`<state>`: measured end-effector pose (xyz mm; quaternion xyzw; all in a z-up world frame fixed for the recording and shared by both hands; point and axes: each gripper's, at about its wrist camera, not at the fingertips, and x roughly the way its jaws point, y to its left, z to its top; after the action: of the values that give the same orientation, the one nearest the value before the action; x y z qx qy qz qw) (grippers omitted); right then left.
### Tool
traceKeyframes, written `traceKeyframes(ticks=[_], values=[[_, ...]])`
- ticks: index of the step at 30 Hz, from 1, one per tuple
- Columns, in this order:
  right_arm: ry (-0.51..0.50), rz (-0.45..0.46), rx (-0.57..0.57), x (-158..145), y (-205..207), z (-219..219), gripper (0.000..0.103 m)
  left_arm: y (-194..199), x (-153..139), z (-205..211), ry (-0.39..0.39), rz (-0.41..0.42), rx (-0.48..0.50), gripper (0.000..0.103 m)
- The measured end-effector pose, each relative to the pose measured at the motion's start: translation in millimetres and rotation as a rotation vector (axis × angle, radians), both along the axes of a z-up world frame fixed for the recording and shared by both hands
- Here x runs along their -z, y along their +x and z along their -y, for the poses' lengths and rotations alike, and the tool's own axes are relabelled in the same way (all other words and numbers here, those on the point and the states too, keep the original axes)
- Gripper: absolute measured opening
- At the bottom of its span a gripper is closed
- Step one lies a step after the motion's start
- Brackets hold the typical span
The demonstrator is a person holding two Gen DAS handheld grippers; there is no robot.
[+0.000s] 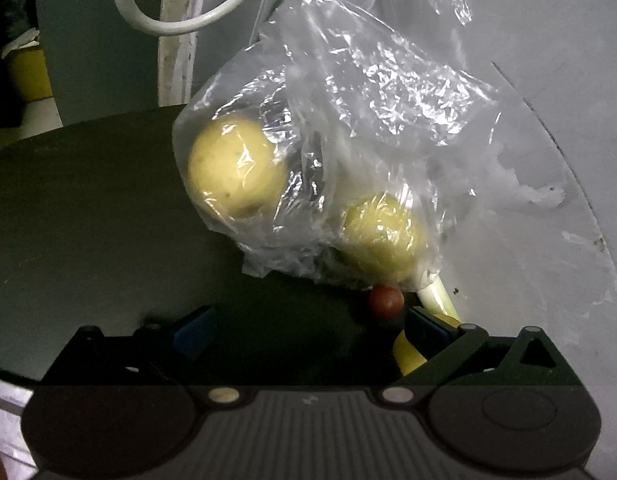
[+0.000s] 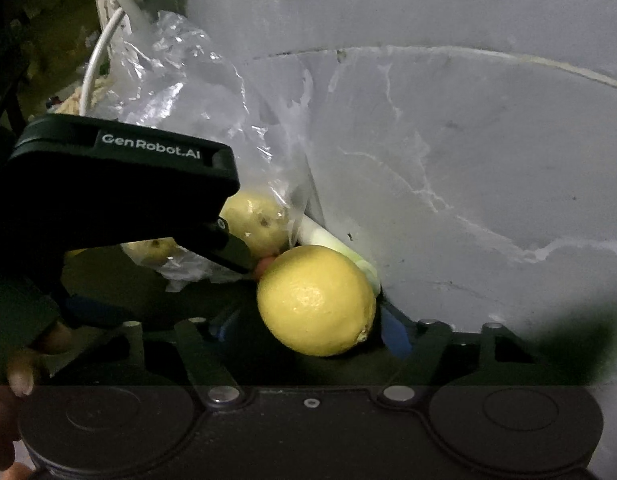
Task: Organize fruits
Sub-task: 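Grasp the lemon with the right tool while the left tool reaches the small red fruit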
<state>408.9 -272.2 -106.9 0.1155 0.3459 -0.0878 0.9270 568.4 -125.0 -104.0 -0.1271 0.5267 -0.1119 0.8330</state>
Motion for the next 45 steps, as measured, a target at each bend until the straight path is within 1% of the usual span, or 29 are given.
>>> traceKeyframes(ticks=[2,5,16,19,21,22,24,25,27,31,32,33,36,38,41,43,45], values=[[0.002,0.005,0.006,0.7,1.8,0.4,0.062,0.9,0.8,1.0,0.003,0.009,0.003,0.1],[-0.005,0.01,0.007,1.4,2.6,-1.2,0.061,-1.0,0.4,3.3,-0.005,0.024,0.015,0.097],[-0.019,0.014,0.02,-0.9,-25.7,2.0,0.061,-3.8,0.8,29.2,0.014,0.083,0.09,0.087],[-0.018,0.014,0.021,-0.6,-29.0,2.8,0.061,-4.3,1.0,38.5,0.024,0.105,0.103,0.081],[-0.02,0.014,0.018,-0.1,-30.4,2.9,0.061,-5.7,0.9,44.7,0.033,0.122,0.114,0.075],[-0.019,0.015,0.017,0.2,-30.3,3.2,0.061,-5.6,1.0,47.9,0.041,0.129,0.119,0.073],[-0.018,0.016,0.017,0.2,-31.0,3.2,0.061,-7.5,0.8,53.1,0.06,0.149,0.132,0.066],[-0.018,0.016,0.016,0.7,-30.9,3.3,0.061,-8.7,0.3,55.9,0.07,0.156,0.137,0.064],[-0.019,0.017,0.014,1.1,-29.9,3.4,0.061,-10.8,0.3,61.2,0.086,0.169,0.151,0.056],[-0.026,0.021,0.008,2.0,-31.1,2.1,0.061,-13.8,0.3,69.8,0.098,0.18,0.155,0.053],[-0.028,0.022,0.006,2.3,-32.4,1.8,0.061,-14.7,0.2,70.7,0.098,0.181,0.15,0.049],[-0.029,0.023,0.005,2.3,-33.6,1.7,0.061,-24.7,-1.1,70.5,0.091,0.181,0.152,0.042],[-0.029,0.025,0.003,3.0,-34.6,4.3,0.061,-23.6,-0.6,70.9,0.075,0.172,0.155,0.034],[-0.03,0.024,0.002,3.0,-34.9,4.3,0.061,-22.0,-1.6,69.2,0.075,0.172,0.161,0.031],[-0.032,0.024,0.0,3.3,-35.0,5.1,0.061,-24.4,0.7,74.3,0.072,0.173,0.17,0.031],[-0.034,0.023,-0.001,2.7,-33.7,3.9,0.061,-25.6,1.1,78.4,0.071,0.173,0.174,0.026],[-0.033,0.023,-0.002,2.3,-33.4,4.2,0.061,-25.6,2.2,82.8,0.072,0.174,0.174,0.024]])
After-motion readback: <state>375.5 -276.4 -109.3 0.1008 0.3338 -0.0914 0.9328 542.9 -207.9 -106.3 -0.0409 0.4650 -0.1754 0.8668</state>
